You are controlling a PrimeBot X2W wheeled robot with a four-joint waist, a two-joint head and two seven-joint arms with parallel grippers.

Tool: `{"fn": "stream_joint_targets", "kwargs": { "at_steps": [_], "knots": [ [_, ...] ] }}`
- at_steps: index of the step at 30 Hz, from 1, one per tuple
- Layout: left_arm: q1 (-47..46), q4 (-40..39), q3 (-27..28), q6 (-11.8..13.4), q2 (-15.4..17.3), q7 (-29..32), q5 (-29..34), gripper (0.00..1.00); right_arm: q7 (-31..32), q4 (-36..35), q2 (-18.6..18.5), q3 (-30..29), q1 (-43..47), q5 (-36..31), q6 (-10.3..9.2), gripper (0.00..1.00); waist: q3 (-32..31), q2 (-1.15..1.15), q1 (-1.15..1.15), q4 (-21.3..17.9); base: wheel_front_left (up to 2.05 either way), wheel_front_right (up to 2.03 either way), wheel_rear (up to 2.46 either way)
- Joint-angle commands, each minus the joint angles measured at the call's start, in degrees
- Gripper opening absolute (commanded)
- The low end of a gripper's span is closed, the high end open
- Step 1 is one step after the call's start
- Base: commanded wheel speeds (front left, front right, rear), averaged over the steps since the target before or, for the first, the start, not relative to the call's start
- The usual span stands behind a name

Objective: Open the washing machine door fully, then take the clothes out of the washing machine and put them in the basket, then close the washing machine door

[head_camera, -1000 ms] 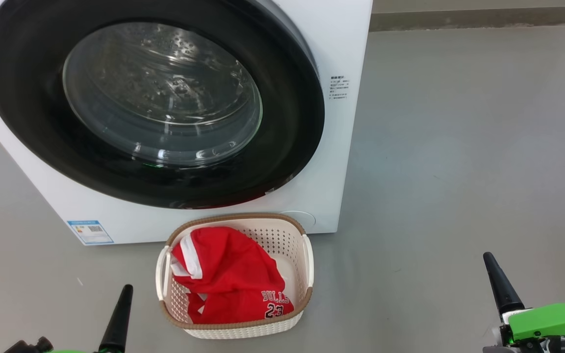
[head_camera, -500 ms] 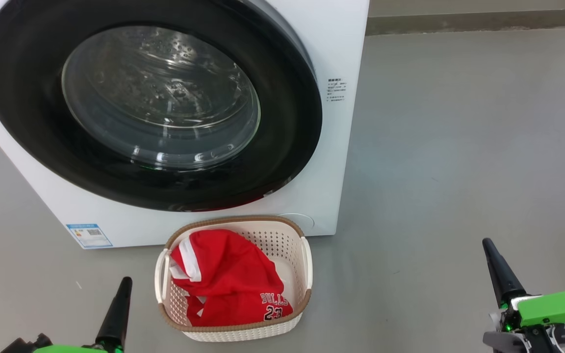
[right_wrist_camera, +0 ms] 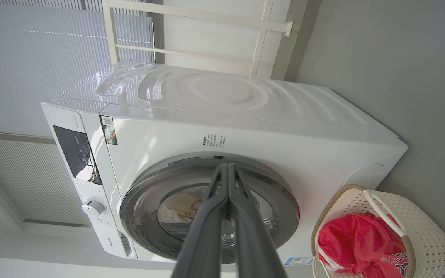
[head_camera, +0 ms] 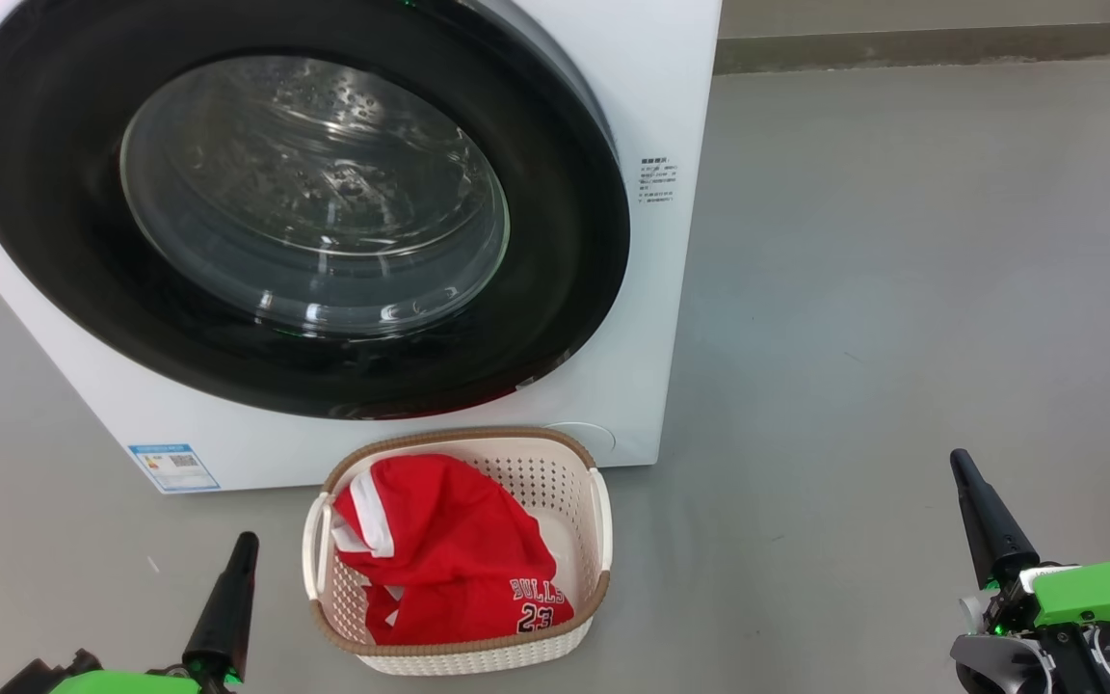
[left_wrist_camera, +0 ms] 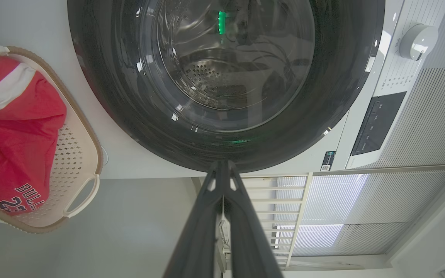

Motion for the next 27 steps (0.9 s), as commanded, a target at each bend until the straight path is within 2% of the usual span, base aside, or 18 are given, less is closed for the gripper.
{"fn": "stream_joint_targets", "kwargs": {
  "at_steps": [1, 27],
  "knots": [
    [-2.4, -1.6, 2.1, 0.0, 0.5, 0.2, -0.6, 0.0, 0.4, -1.7, -0.8, 1.0, -2.4, 0.3, -0.04, 0.0, 0.0, 0.0, 0.0, 0.0, 0.0, 0.0, 0.0],
    [-2.4, -1.6, 2.3, 0.0, 0.4, 0.3, -0.5, 0.0, 0.4, -1.7, -0.8, 1.0, -2.4, 0.3, -0.04, 0.0, 0.0, 0.0, 0.0, 0.0, 0.0, 0.0, 0.0]
  ]
}}
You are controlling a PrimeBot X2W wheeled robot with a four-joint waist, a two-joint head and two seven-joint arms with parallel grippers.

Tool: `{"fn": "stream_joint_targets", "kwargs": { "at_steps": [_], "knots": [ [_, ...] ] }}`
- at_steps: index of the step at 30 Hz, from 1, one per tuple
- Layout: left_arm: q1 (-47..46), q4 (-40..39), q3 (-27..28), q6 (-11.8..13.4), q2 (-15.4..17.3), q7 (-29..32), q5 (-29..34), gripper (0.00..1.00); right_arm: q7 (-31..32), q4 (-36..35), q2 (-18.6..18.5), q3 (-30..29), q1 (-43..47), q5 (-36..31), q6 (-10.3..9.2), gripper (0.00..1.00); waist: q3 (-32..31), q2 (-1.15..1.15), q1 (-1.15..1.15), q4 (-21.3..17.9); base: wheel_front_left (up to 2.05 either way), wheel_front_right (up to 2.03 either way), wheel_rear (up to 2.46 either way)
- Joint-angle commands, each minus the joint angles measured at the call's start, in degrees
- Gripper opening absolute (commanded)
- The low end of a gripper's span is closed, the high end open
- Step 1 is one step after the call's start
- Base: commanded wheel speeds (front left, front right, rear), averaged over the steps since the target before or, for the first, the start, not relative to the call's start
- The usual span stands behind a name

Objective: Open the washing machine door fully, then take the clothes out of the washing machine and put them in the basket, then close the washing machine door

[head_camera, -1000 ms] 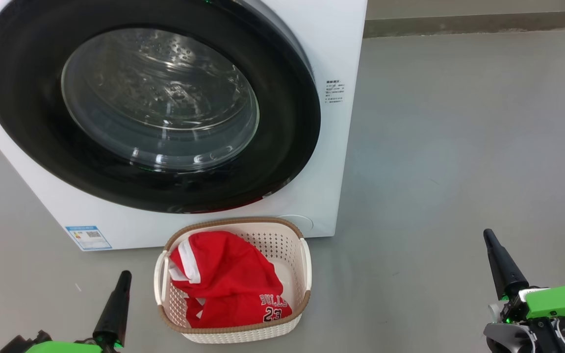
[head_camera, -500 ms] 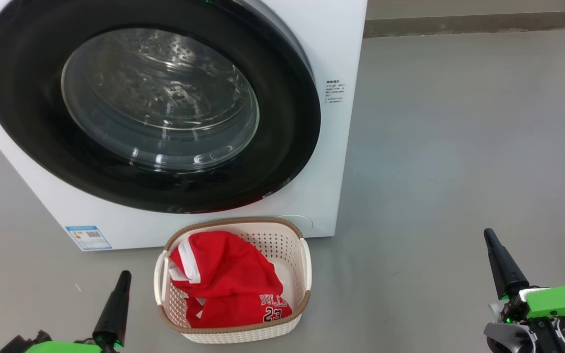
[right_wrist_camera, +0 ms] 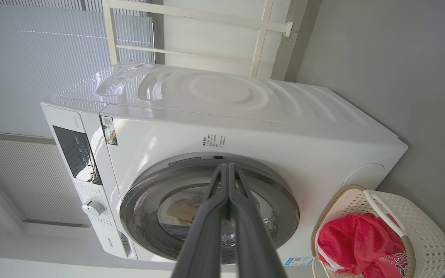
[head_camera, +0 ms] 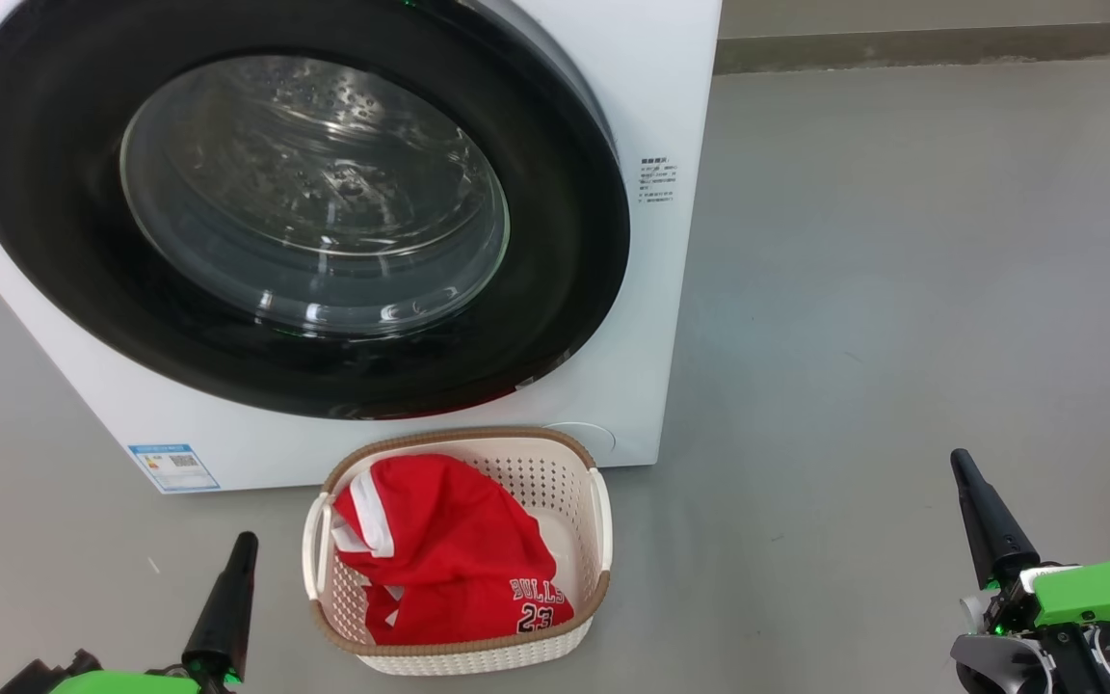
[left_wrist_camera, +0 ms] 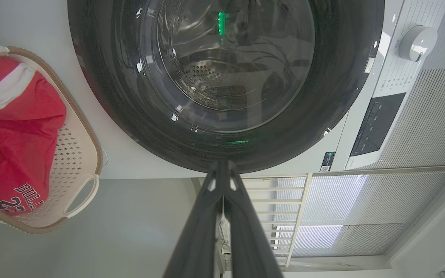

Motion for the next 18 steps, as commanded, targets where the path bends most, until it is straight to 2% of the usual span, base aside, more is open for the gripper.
{"fn": "stream_joint_targets", "kwargs": {
  "at_steps": [1, 18],
  "knots": [
    [-2.4, -1.6, 2.1, 0.0, 0.5, 0.3, -0.5, 0.0, 0.4, -1.7, -0.8, 1.0, -2.4, 0.3, -0.03, 0.0, 0.0, 0.0, 0.0, 0.0, 0.0, 0.0, 0.0],
    [-2.4, -1.6, 2.2, 0.0, 0.5, 0.3, -0.4, 0.0, 0.4, -1.7, -0.8, 1.0, -2.4, 0.3, -0.03, 0.0, 0.0, 0.0, 0.0, 0.0, 0.0, 0.0, 0.0]
  ]
}}
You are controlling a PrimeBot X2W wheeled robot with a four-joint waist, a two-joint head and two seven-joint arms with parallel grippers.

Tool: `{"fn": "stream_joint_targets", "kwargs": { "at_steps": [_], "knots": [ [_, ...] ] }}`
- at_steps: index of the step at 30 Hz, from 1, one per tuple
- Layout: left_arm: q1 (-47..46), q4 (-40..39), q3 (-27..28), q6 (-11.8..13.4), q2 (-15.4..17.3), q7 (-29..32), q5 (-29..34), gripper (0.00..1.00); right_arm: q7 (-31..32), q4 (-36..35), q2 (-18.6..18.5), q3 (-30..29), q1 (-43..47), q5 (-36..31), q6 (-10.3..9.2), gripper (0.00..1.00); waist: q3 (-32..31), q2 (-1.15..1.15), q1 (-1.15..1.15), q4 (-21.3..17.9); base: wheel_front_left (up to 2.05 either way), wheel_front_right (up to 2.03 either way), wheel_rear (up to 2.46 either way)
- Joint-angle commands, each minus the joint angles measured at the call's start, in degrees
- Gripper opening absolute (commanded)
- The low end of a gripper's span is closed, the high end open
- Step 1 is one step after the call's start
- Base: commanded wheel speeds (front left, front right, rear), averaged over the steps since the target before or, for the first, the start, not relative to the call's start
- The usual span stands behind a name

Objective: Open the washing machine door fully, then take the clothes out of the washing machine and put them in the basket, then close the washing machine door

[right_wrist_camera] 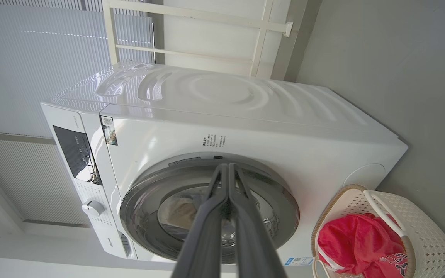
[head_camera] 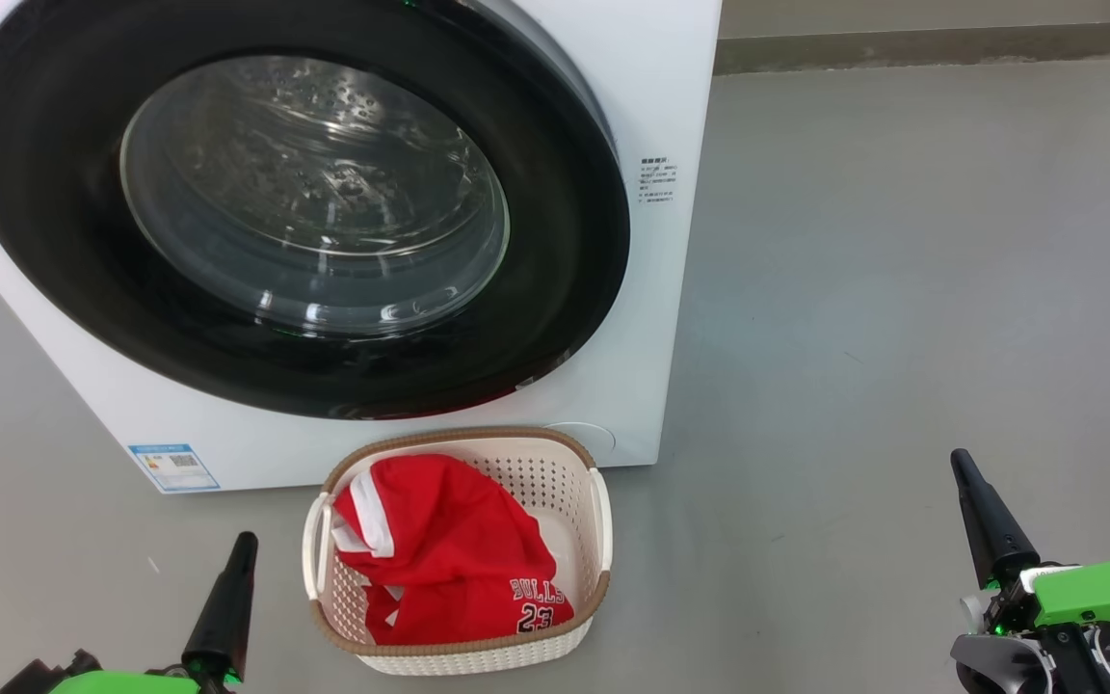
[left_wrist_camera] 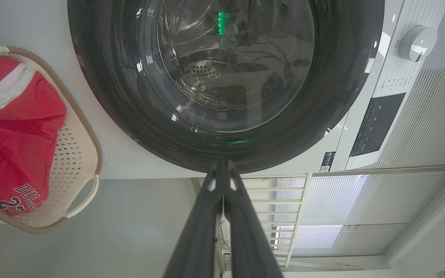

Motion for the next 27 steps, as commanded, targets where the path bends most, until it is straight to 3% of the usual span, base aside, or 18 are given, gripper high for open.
{"fn": "stream_joint_targets", "kwargs": {
  "at_steps": [1, 27],
  "knots": [
    [-2.4, -1.6, 2.1, 0.0, 0.5, 0.3, -0.4, 0.0, 0.4, -1.7, -0.8, 1.0, -2.4, 0.3, -0.03, 0.0, 0.0, 0.0, 0.0, 0.0, 0.0, 0.0, 0.0],
    [-2.4, -1.6, 2.2, 0.0, 0.4, 0.4, -0.3, 0.0, 0.4, -1.7, -0.8, 1.1, -2.4, 0.3, -0.03, 0.0, 0.0, 0.0, 0.0, 0.0, 0.0, 0.0, 0.0]
  ]
}}
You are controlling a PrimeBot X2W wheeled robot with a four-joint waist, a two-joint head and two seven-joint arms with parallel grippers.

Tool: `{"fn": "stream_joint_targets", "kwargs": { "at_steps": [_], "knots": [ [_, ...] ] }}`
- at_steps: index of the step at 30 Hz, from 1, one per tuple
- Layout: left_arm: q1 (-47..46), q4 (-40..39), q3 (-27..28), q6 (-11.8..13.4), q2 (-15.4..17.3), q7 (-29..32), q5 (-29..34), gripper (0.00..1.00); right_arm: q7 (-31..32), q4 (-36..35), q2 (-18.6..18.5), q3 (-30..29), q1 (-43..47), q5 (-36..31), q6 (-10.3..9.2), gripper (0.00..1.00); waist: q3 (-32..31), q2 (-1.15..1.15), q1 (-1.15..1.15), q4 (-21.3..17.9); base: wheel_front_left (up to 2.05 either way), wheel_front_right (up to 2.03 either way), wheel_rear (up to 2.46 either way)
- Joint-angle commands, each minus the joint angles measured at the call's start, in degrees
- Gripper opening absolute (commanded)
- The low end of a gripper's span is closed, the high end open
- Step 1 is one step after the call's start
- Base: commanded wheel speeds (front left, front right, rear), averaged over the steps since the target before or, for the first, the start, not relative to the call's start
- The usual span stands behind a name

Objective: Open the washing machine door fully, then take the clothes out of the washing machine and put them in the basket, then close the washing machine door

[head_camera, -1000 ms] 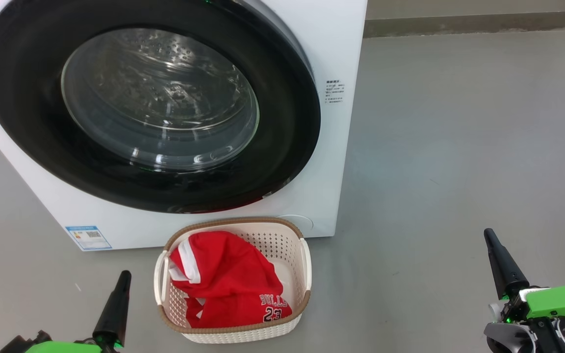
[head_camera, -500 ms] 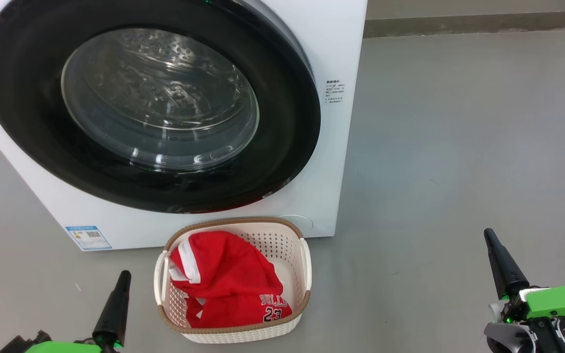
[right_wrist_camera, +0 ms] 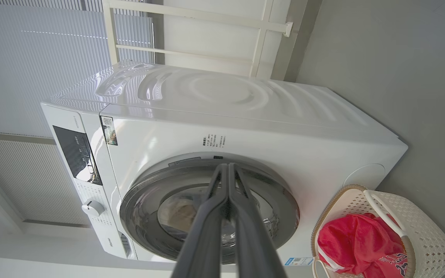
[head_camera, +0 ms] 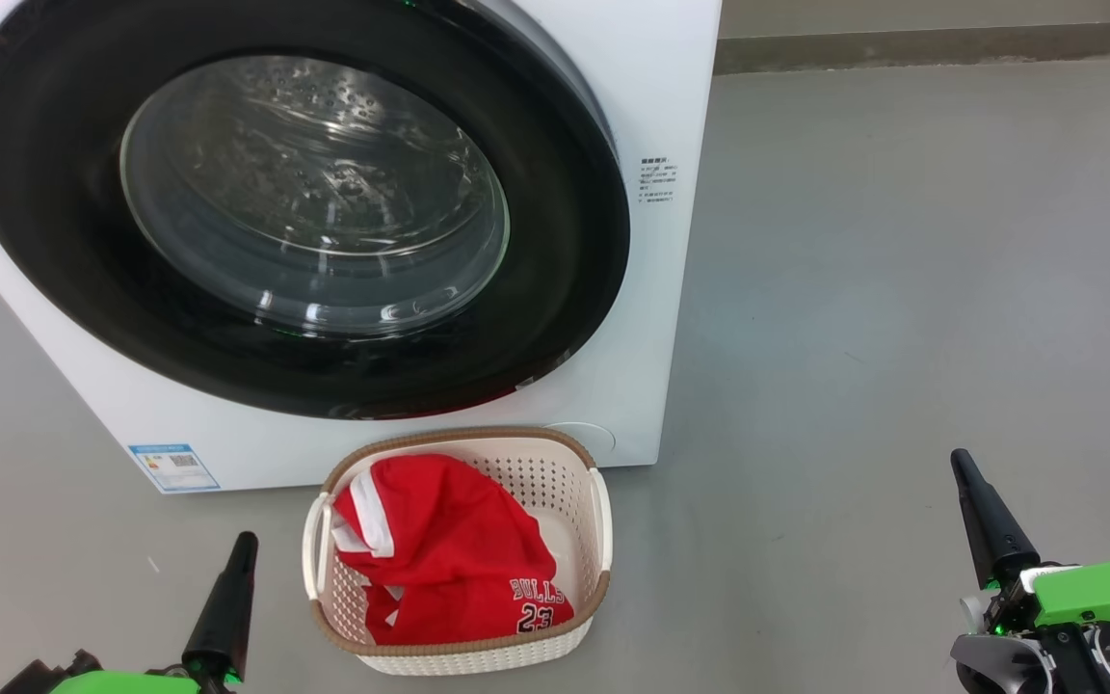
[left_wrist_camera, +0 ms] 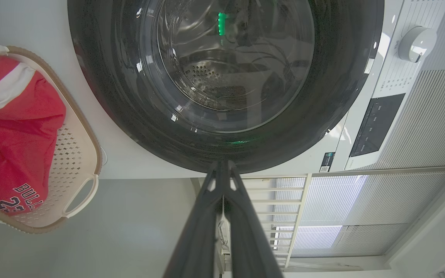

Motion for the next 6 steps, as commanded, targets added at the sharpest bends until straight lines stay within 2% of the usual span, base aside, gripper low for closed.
{"fn": "stream_joint_targets", "kwargs": {
  "at_steps": [1, 6],
  "knots": [
    [-2.4, -1.6, 2.1, 0.0, 0.6, 0.3, -0.3, 0.0, 0.4, -1.7, -0.8, 1.1, -2.4, 0.3, -0.03, 0.0, 0.0, 0.0, 0.0, 0.0, 0.0, 0.0, 0.0],
    [-2.4, -1.6, 2.1, 0.0, 0.6, 0.4, -0.3, 0.0, 0.4, -1.7, -0.8, 1.1, -2.4, 0.3, -0.03, 0.0, 0.0, 0.0, 0.0, 0.0, 0.0, 0.0, 0.0]
  ]
}}
